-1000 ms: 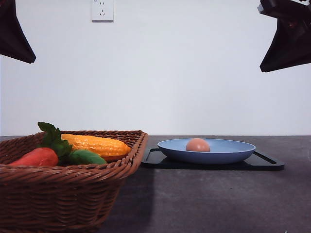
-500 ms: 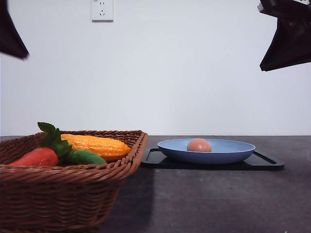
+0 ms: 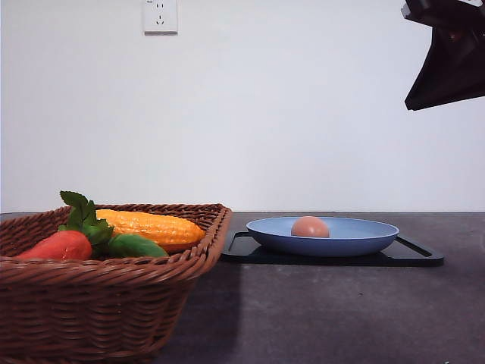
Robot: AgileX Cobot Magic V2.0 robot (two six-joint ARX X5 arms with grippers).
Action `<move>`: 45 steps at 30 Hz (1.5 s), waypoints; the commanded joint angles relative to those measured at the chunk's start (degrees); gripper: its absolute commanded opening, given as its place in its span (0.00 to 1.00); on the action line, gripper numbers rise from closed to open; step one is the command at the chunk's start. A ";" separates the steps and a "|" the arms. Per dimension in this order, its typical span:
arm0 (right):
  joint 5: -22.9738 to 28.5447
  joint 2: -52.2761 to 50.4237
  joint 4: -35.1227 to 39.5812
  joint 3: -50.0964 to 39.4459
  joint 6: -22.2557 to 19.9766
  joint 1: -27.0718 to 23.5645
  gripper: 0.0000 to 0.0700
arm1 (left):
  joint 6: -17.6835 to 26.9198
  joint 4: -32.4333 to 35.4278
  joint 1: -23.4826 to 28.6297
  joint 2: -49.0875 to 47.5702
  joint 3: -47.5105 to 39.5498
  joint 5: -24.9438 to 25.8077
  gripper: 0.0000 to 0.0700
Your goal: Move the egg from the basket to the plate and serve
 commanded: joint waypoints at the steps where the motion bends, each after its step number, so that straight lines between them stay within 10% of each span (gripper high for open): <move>1: 0.26 0.20 0.63 0.59 0.74 0.35 0.00 | -0.90 0.45 1.10 -1.56 -2.55 -0.04 0.00; 15: 0.28 0.18 0.71 0.59 0.74 0.35 0.00 | -4.18 6.50 5.21 -8.65 -22.29 -0.04 0.00; 45: 0.26 0.20 0.70 0.59 0.73 0.35 0.00 | -4.53 6.38 5.19 -8.62 -23.97 -0.06 0.00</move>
